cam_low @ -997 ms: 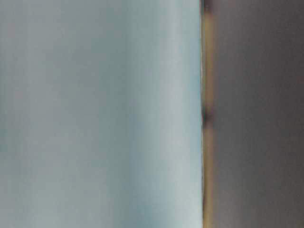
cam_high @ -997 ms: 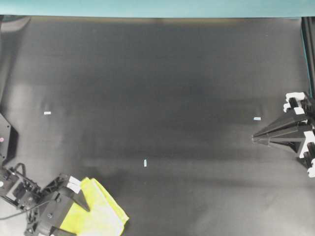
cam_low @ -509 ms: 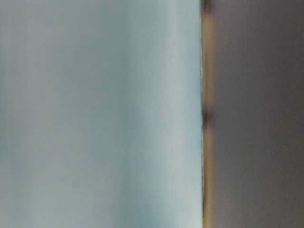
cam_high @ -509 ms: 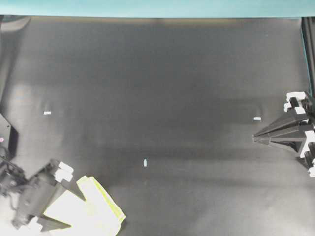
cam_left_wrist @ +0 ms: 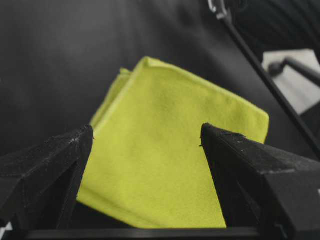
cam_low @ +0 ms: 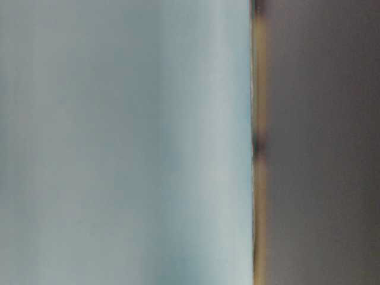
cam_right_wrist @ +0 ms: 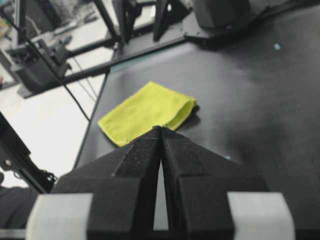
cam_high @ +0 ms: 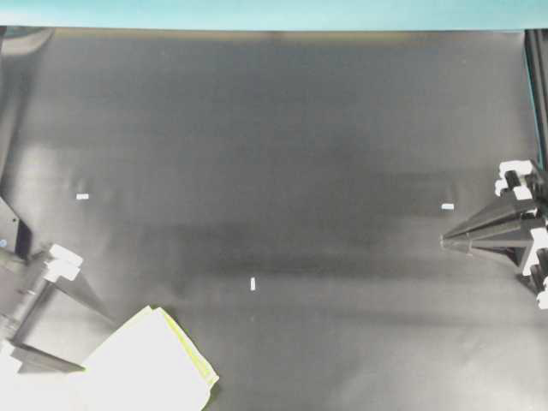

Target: Push a yellow cloth with the left arm to wipe the desk.

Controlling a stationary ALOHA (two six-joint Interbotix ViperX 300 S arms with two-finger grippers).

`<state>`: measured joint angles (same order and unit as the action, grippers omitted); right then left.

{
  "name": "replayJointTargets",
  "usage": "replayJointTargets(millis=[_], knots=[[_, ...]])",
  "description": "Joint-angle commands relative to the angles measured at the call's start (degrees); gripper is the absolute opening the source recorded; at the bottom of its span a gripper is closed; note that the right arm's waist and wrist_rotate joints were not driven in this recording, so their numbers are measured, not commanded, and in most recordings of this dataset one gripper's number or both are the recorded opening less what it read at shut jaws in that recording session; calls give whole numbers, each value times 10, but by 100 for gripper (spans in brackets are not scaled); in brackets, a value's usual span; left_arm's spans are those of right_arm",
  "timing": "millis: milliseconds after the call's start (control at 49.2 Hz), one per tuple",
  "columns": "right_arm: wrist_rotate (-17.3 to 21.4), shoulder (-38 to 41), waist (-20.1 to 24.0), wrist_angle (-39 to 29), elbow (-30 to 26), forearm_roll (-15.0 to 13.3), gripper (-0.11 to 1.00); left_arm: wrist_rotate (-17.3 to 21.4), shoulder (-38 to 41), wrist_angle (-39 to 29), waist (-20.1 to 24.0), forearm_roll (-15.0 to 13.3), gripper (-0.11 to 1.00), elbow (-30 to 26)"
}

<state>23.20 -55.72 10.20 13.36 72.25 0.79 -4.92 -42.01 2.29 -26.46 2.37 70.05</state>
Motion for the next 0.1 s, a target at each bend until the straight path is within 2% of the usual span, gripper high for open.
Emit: replayJointTargets(millis=[0,81], knots=[[0,2,0,4,-1,1,-1,2,-38,-18,6,2,84,-2],[0,0,0,3,-1,1,-1,2,-65,-34,7,2,84,-1]])
